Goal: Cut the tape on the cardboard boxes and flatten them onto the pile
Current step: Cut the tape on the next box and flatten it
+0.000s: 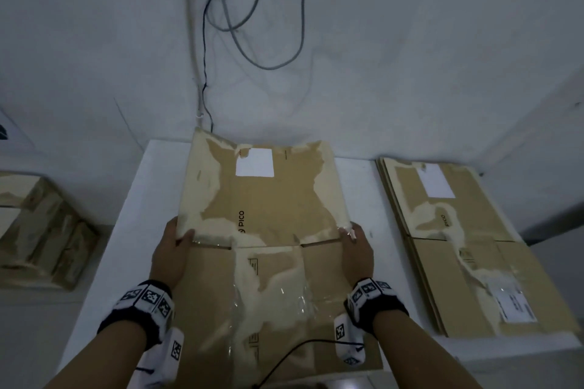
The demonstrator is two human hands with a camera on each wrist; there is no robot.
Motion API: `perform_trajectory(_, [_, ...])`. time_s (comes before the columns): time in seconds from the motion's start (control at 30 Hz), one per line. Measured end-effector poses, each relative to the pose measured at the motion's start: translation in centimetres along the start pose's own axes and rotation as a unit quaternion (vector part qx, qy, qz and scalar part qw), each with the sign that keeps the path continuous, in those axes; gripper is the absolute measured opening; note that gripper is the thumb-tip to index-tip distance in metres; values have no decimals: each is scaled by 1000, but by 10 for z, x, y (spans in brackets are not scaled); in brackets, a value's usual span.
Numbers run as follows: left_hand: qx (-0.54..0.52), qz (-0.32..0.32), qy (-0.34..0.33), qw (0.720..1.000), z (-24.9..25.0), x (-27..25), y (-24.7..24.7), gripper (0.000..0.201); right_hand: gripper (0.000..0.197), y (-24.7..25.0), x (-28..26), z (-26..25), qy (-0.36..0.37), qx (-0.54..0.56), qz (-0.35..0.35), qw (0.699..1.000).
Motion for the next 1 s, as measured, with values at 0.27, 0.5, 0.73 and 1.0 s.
perform_trajectory(0.27, [-60,-5,-29,998,39,-26,-126,43,30,102,67,65,16,11,44,999])
perform_trajectory(0.5, [-88,-4,-47,995,65,-65,-277,44,30,201,155,170,34,7,61,998])
perform_trajectory(0.73, [-94,-24,-44,994,77,-98,-426,43,46,283,221,285,-11,-22,43,999])
perform_trajectory(1.0, [-94,-43,-11,995,72,-107,-535,45,36,322,267,365,-42,-16,34,998])
Point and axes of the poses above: each hand's wrist, its own x-axis towards the middle knuckle, its own y-axis out of the back of the hand, z = x × y, the point moved 7 cm from there along x, towards the middle knuckle, and after that the axes turned 15 degrees about -x, right-handed, at the moved point
